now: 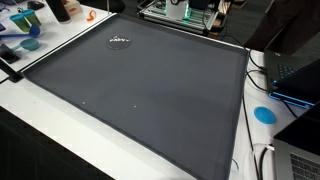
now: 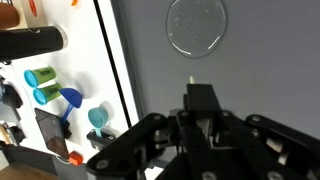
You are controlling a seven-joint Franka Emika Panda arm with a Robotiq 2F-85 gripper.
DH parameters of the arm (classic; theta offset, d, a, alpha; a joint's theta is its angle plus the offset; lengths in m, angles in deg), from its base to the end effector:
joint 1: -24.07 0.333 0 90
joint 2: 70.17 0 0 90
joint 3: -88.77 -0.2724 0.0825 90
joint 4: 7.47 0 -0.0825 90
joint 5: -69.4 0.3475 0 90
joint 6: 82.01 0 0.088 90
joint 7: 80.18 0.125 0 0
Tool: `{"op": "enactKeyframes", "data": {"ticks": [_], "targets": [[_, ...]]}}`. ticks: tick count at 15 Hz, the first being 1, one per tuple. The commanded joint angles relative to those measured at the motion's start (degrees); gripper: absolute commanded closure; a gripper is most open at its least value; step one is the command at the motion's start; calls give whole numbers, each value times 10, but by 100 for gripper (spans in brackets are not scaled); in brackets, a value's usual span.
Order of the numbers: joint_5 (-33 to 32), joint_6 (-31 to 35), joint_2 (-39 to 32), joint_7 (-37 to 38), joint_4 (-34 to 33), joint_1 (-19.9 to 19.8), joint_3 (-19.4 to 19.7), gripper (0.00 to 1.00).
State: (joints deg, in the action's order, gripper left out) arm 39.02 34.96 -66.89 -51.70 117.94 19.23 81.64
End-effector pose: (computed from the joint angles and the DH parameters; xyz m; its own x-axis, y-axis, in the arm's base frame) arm 0.4876 -0.0165 0.3707 0.9822 -0.1703 0.0799 -0.1880 -0.8726 0.4507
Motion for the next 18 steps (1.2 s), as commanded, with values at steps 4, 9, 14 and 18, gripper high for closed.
{"op": "enactKeyframes", "data": {"ticks": [4, 9, 14, 18], "targets": [[-17, 7, -16, 9, 0, 20, 24, 96], [-43, 17, -49, 17, 5, 27, 39, 96], [-67, 32, -89, 42, 9, 38, 53, 96], [-75, 63, -112, 58, 17, 48, 64, 96]]}}
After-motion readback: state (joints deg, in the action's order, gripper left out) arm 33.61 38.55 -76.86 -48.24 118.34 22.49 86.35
